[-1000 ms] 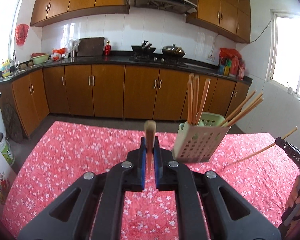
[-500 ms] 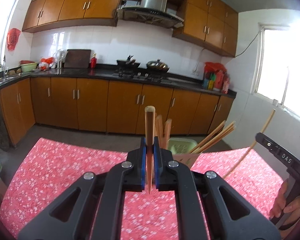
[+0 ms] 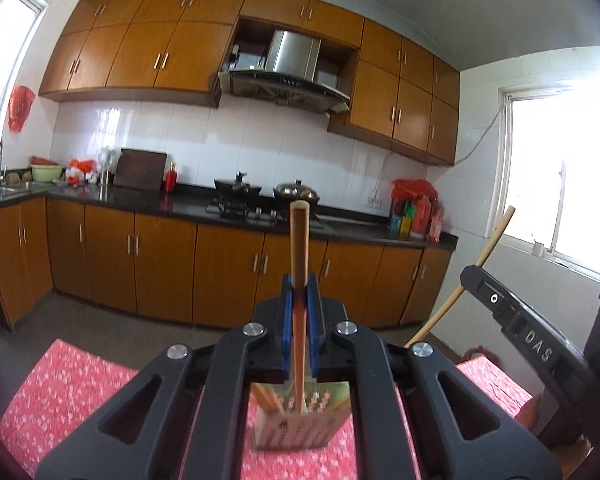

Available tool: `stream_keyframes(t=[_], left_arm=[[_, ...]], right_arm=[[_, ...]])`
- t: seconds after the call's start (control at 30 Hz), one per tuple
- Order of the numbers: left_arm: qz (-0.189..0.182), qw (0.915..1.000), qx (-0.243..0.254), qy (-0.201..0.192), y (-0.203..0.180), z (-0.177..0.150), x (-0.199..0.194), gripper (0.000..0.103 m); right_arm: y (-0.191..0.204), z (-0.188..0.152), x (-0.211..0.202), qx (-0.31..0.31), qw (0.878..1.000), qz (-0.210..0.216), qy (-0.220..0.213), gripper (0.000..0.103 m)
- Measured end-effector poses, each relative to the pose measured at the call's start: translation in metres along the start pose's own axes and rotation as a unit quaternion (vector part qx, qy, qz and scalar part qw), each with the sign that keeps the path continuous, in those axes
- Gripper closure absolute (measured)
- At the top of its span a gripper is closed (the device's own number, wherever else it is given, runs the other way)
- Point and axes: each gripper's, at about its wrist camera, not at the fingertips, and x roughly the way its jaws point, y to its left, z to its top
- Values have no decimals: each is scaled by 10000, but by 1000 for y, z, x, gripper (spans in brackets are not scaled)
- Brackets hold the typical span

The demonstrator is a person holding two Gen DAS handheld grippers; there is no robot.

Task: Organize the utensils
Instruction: 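Lift both held chopsticks upright and carry them over the metal holder, then open both tools to drop the chopsticks into the holder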

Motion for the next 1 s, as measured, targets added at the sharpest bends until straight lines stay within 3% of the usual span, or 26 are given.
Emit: stream_keyframes(t=[0.17, 0.4, 0.6, 0.73, 0.8, 0.87, 0.93, 1.0], left_arm=[[204, 9997, 39, -120, 0, 0, 26, 95], [237, 9988, -170, 395, 15, -27, 72, 95], [191, 9973, -296, 645, 26, -36, 78, 93], [192, 9976, -297, 593, 30, -32, 63, 85], [216, 9979, -306, 533, 33, -29, 51, 76], [206, 9981, -291, 508, 35, -29, 39, 75], [236, 9981, -243, 524, 39, -32, 22, 70], [288, 9979, -136, 557, 42, -40, 5, 59]], right_arm=[[-5, -9, 19, -62, 9998, -144, -89, 95], [-23, -40, 47, 7, 9988, -333, 357, 95], [-27, -49, 53, 95, 9969, -337, 702, 93], [-26, -43, 40, 54, 9971, -413, 642, 69], [-25, -39, 28, 26, 9973, -436, 583, 67], [-25, -36, 21, -7, 9973, -454, 581, 61], [-24, -36, 5, -53, 9971, -493, 586, 49], [-22, -40, -11, -122, 9966, -539, 608, 38]])
